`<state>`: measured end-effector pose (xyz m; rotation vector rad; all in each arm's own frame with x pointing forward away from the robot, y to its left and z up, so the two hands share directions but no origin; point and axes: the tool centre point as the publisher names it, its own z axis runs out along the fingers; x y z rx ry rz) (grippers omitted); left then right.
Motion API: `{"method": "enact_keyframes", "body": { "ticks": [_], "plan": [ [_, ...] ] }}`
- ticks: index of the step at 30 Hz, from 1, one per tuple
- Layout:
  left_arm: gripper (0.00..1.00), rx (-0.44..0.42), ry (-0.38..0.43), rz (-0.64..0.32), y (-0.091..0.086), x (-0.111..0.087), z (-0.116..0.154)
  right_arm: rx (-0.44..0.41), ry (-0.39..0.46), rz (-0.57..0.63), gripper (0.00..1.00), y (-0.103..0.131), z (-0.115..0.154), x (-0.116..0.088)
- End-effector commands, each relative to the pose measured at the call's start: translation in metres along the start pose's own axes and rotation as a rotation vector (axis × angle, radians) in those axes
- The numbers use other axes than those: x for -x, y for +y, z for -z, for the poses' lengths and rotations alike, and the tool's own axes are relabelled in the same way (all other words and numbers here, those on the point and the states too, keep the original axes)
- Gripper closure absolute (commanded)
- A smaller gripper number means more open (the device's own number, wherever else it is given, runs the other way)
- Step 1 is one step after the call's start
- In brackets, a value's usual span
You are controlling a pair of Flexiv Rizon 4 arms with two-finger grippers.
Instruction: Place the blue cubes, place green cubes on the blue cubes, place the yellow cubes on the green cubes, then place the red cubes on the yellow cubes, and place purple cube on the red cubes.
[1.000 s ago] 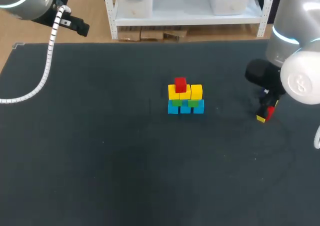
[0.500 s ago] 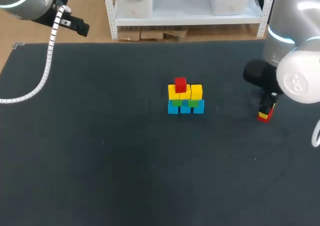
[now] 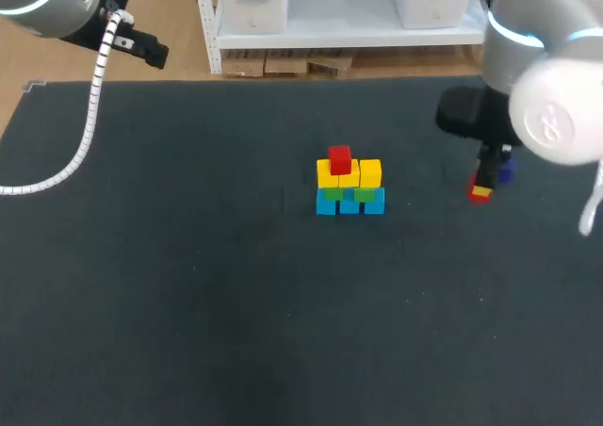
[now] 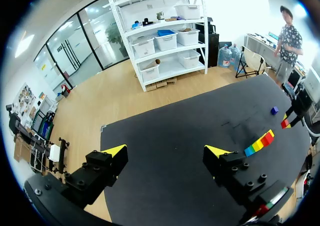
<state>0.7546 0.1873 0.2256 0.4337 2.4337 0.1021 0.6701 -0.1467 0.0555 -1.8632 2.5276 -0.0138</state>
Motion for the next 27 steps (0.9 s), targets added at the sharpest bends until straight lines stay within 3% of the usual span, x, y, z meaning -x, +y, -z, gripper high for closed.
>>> {"method": "enact_keyframes", "body": {
  "ticks": [1, 14, 27],
  "plan": [
    [0.00, -0.002, 0.001, -0.002, 0.001, 0.000, 0.001, 0.020, 0.035, 0.055, 1.00, -0.003, 0.025, 0.021],
    [0.00, -0.002, 0.001, -0.002, 0.001, 0.000, 0.001, -0.030, 0.058, 0.176, 1.00, -0.003, 0.071, 0.070],
    [0.00, -0.002, 0.001, -0.002, 0.001, 0.000, 0.001, -0.061, 0.034, 0.247, 1.00, 0.004, 0.082, 0.117]
  ]
}}
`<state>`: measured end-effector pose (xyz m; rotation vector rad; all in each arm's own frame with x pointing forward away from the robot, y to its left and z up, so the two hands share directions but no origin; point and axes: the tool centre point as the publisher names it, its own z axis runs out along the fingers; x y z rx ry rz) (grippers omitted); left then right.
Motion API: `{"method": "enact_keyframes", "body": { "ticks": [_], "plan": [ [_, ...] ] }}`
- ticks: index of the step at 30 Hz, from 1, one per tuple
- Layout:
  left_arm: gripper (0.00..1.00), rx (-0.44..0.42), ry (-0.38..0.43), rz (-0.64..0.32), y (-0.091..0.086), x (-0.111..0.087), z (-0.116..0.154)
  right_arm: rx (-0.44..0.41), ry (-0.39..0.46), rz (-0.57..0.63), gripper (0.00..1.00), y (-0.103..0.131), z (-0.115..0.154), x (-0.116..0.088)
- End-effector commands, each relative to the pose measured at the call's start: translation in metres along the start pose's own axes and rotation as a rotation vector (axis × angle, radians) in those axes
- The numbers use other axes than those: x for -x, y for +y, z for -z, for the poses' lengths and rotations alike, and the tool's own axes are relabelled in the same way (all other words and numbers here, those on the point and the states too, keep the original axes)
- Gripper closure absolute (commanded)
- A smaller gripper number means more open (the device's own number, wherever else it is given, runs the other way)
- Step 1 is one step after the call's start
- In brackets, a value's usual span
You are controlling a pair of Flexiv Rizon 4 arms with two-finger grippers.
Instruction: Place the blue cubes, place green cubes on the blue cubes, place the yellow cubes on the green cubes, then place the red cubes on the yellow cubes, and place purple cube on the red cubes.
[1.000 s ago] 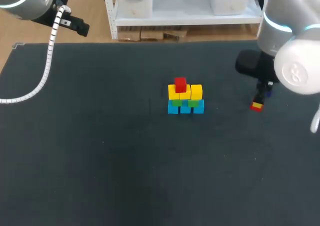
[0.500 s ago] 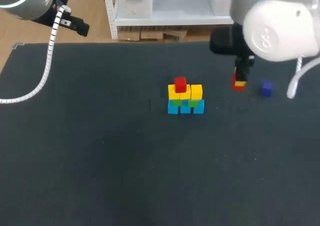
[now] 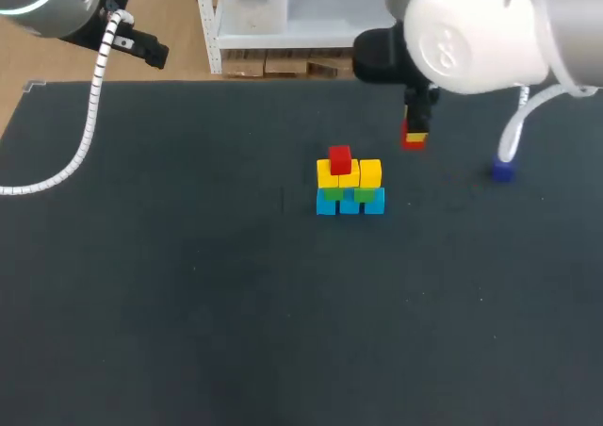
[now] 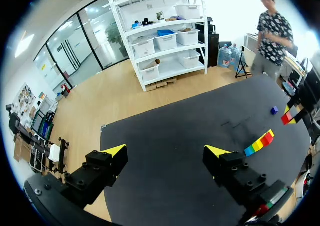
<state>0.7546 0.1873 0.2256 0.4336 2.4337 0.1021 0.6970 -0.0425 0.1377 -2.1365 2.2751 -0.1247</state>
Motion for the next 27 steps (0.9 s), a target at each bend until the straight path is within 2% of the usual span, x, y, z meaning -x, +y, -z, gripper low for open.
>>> {"method": "enact_keyframes", "body": {
  "ticks": [1, 8, 16, 27],
  "plan": [
    [0.00, -0.002, 0.001, -0.002, 0.001, 0.000, 0.001, 0.007, 0.001, 0.015, 1.00, -0.003, -0.001, 0.013],
    [0.00, -0.002, 0.001, -0.002, 0.001, 0.000, 0.001, 0.028, -0.026, 0.019, 1.00, -0.004, -0.006, 0.030],
    [0.00, -0.002, 0.001, -0.002, 0.001, 0.000, 0.001, 0.035, -0.042, 0.006, 1.00, -0.001, -0.006, 0.038],
    [0.00, -0.002, 0.001, -0.002, 0.001, 0.000, 0.001, 0.060, -0.068, 0.048, 1.00, 0.004, -0.016, 0.055]
  ]
}}
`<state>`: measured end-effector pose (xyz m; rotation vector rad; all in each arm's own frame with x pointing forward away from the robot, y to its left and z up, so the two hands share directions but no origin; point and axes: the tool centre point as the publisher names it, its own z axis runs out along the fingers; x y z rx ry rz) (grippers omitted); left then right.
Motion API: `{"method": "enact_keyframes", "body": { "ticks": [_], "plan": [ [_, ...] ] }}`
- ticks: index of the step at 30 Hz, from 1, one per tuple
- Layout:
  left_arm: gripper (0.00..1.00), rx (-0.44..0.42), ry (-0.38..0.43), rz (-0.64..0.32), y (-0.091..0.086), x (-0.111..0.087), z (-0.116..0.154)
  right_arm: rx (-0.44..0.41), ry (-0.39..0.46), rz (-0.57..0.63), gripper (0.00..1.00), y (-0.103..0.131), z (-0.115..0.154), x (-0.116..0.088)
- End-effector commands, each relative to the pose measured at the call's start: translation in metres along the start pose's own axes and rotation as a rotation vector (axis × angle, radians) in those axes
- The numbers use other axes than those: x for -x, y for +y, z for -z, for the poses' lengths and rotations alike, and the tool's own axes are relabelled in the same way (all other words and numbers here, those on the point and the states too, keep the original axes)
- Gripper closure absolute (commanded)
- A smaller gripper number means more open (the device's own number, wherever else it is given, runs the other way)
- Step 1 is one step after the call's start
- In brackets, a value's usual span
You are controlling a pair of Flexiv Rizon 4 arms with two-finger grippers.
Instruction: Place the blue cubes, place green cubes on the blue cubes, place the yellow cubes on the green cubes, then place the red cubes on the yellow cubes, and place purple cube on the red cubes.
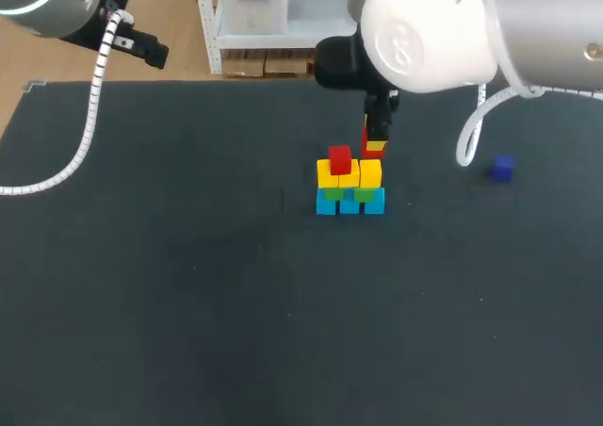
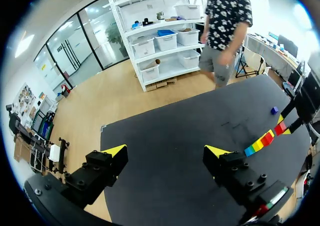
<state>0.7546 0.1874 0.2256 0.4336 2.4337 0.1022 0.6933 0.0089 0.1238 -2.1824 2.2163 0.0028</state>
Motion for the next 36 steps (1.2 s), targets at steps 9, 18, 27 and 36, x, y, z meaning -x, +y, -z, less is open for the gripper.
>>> {"method": "enact_keyframes", "body": {
  "ticks": [9, 18, 27, 36],
  "plan": [
    [0.00, -0.002, 0.001, -0.002, 0.001, 0.000, 0.001, 0.028, -0.004, 0.009, 1.00, -0.008, -0.014, 0.004],
    [0.00, -0.002, 0.001, -0.002, 0.001, 0.000, 0.001, 0.041, -0.004, 0.026, 1.00, -0.013, -0.020, 0.009],
    [0.00, -0.002, 0.001, -0.002, 0.001, 0.000, 0.001, 0.053, -0.007, 0.034, 1.00, -0.014, -0.026, 0.011],
    [0.00, -0.002, 0.001, -0.002, 0.001, 0.000, 0.001, 0.063, -0.009, 0.042, 1.00, -0.015, -0.029, 0.014]
  ]
}}
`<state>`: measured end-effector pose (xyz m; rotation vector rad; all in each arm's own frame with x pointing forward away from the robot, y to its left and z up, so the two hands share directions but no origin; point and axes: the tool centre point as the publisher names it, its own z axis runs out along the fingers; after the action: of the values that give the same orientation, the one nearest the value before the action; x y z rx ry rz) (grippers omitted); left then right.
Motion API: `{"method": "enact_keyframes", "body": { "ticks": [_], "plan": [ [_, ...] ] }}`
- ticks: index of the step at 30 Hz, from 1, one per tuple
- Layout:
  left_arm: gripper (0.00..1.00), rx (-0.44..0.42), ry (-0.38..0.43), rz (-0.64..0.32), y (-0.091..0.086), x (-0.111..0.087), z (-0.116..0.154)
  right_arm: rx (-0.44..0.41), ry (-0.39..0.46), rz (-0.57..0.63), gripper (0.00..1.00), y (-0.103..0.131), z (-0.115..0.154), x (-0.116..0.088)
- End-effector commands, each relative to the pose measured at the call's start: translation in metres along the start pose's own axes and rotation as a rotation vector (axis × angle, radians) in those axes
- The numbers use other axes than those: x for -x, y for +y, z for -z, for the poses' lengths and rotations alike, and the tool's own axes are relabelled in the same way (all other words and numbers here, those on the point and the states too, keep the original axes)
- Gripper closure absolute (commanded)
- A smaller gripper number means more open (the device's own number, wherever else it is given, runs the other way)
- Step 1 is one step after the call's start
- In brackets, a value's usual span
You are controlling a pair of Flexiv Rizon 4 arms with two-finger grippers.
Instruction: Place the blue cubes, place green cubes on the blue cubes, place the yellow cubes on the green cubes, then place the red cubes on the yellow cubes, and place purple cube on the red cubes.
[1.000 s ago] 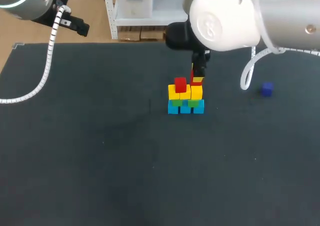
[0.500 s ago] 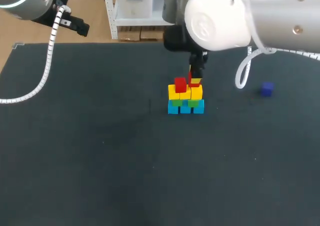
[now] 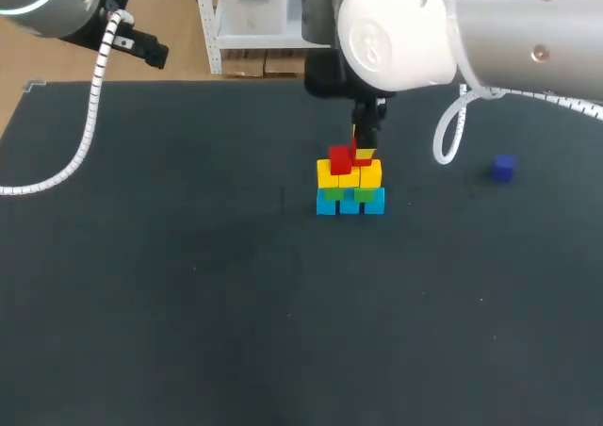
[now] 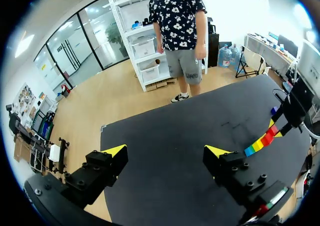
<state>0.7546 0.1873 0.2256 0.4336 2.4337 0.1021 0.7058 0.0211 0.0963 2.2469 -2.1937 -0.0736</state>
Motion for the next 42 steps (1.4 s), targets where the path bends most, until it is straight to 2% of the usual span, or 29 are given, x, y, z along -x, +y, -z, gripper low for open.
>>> {"method": "enact_keyframes", "body": {
  "ticks": [1, 10, 17, 29, 42],
  "plan": [
    [0.00, -0.002, 0.001, -0.002, 0.0007, -0.0004, 0.0007, 0.009, 0.001, 0.004, 1.00, -0.0033, -0.0013, 0.0023],
    [0.00, -0.002, 0.001, -0.002, 0.0007, -0.0004, 0.0007, 0.020, 0.001, 0.003, 1.00, -0.0035, -0.0043, 0.0016],
    [0.00, -0.002, 0.001, -0.002, 0.0007, -0.0004, 0.0007, 0.006, 0.008, 0.005, 1.00, -0.0015, 0.0035, 0.0013],
    [0.00, -0.002, 0.001, -0.002, 0.0007, -0.0004, 0.0007, 0.036, 0.042, 0.000, 1.00, 0.0003, 0.0014, -0.0006],
    [0.00, -0.002, 0.001, -0.002, 0.0007, -0.0004, 0.0007, 0.052, 0.040, 0.002, 1.00, -0.0006, -0.0041, -0.0010]
  ]
}}
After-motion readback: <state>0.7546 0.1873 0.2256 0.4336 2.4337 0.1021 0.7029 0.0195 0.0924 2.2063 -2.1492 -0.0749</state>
